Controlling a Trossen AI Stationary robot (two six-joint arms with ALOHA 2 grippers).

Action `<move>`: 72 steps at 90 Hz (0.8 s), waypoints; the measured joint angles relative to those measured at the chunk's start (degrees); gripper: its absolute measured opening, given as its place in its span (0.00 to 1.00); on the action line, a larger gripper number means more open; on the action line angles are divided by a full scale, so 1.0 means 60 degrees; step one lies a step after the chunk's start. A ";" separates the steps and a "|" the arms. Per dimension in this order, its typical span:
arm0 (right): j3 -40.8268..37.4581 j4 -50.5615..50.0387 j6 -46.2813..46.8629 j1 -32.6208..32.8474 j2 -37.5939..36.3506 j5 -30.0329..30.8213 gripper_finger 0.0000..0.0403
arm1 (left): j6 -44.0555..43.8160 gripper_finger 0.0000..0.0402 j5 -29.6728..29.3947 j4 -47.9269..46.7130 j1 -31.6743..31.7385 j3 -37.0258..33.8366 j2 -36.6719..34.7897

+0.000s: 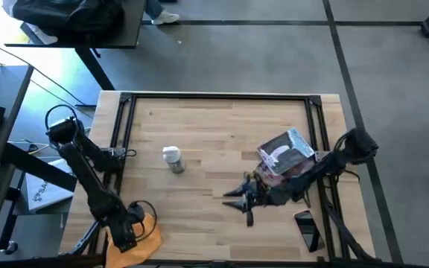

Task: Apply microfiber cloth
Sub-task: Move the orange microfiber cloth to the top right of the table

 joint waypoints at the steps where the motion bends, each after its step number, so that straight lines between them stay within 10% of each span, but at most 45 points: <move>1: 0.0086 -0.0088 0.0002 0.0026 0.0033 0.0005 0.23 | 0.0002 0.49 -0.0046 0.0051 0.0008 0.0000 0.0068; 44: 0.3904 -0.8577 0.2545 0.1123 0.0398 0.0217 0.23 | 0.4070 0.49 -0.5604 0.3393 0.2754 -0.0007 0.0897; 72: 0.4276 -1.2738 0.5708 0.1537 0.0398 0.0445 0.20 | 0.6513 0.49 -0.4322 0.7775 0.3179 0.0000 -0.0510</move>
